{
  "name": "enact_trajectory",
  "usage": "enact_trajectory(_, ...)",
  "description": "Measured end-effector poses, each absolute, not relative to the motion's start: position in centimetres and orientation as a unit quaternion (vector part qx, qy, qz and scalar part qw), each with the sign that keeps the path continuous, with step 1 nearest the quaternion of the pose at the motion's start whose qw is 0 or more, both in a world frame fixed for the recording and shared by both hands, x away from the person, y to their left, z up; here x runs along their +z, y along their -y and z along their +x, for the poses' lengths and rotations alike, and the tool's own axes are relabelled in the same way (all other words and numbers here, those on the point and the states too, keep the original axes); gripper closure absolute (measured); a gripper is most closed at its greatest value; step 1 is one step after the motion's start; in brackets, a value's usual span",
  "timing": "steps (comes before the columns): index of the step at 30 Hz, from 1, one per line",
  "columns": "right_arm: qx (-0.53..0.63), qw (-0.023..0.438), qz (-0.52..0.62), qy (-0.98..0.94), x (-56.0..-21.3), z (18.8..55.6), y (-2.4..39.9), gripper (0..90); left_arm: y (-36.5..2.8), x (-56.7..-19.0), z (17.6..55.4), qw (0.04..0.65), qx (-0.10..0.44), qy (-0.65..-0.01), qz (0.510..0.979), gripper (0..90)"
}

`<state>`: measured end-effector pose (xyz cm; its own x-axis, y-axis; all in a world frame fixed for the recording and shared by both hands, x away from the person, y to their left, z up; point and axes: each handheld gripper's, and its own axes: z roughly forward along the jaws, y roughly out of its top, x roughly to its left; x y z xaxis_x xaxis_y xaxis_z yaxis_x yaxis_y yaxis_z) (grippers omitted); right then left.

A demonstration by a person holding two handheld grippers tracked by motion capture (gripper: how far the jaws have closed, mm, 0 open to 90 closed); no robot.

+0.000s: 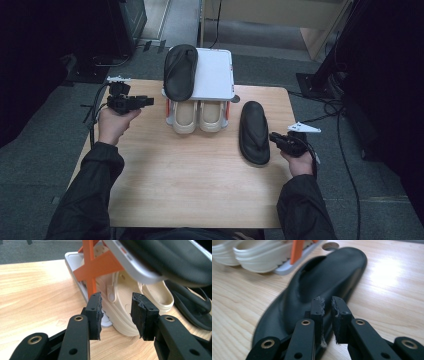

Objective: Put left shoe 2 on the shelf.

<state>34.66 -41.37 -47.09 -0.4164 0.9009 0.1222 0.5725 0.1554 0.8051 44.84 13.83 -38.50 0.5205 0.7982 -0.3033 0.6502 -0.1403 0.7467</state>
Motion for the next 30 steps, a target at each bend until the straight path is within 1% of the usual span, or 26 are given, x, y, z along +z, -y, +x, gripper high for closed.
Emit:
enact_trajectory(5,0.399,0.191,0.5,-0.745,-47.7,35.0,41.3,79.2,-14.1,-39.5,43.5,0.454,0.084,-0.473,0.751,60.3)
enact_trajectory(7,0.39,0.18,0.499,-0.752,-47.9,35.1,41.1,79.0,-14.3,-40.0,43.0,0.456,0.083,-0.472,0.75,60.3)
enact_trajectory(10,0.39,0.18,0.5,-0.752,-48.0,35.1,40.9,79.0,-14.5,-40.8,42.7,0.463,0.084,-0.463,0.751,60.2)
enact_trajectory(12,0.394,0.168,0.5,-0.752,-48.0,35.0,40.8,79.0,-14.6,-41.2,42.5,0.48,0.079,-0.452,0.748,60.2)
enact_trajectory(14,0.397,0.155,0.497,-0.756,-48.0,34.8,40.6,79.0,-14.6,-41.5,42.4,0.482,0.079,-0.445,0.75,60.1)
enact_trajectory(19,0.403,0.137,0.465,-0.776,-48.1,34.4,38.9,77.5,-14.8,-41.9,42.4,0.482,0.079,-0.447,0.749,60.1)
enact_trajectory(27,0.403,0.126,0.425,-0.801,-48.2,34.1,36.4,76.2,-14.8,-42.4,42.7,0.474,0.07,-0.456,0.75,59.6)
enact_trajectory(30,0.412,0.111,0.414,-0.804,-48.3,34.1,35.5,76.1,-14.8,-42.5,42.8,0.474,0.071,-0.455,0.751,59.7)
